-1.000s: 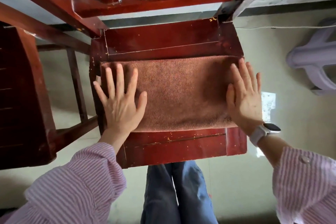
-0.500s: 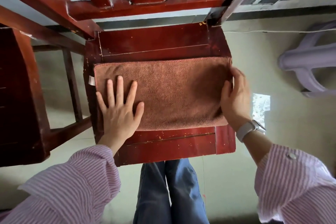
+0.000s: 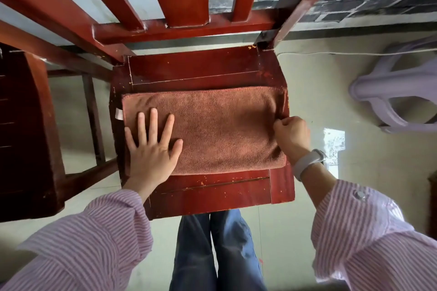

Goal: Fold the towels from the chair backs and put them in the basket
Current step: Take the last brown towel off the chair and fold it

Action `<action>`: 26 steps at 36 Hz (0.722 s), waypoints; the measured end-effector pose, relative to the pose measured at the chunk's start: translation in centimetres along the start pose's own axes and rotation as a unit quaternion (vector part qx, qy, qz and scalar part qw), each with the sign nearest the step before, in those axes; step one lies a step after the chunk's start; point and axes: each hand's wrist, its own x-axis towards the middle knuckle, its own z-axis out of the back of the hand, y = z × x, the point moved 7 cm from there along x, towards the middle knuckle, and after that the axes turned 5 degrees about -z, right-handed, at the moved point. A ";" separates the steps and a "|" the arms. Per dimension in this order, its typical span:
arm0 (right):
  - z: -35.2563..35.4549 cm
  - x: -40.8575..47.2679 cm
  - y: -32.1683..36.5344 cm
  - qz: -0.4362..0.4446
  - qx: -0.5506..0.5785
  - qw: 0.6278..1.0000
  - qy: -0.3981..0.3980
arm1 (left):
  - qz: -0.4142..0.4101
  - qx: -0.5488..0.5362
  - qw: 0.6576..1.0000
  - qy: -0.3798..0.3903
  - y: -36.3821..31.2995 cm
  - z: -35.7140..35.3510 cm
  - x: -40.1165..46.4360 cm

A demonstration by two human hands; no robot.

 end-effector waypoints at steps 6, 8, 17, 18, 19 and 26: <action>0.7 -1.1 -0.1 0.009 0.053 0.998 0.017 | -0.014 -0.003 1.000 0.023 0.0 0.5 -0.1; 1.1 -1.3 -0.3 -0.002 0.102 0.994 0.043 | -0.020 -0.019 0.999 0.021 0.0 0.8 -0.1; 1.1 -8.2 6.5 0.033 0.205 0.946 0.248 | 0.132 -0.509 0.849 -0.045 0.2 4.5 -2.4; 0.1 -9.4 7.9 0.040 0.210 0.937 0.275 | 0.164 -0.604 0.780 -0.019 -0.2 4.3 -2.9; -1.1 -10.9 9.3 0.046 0.218 0.926 0.305 | 0.198 -0.690 0.696 0.002 -0.6 3.9 -3.4; -5.5 -12.2 15.4 0.175 0.158 0.929 0.286 | 0.338 -0.824 0.454 -0.013 0.2 0.5 -7.2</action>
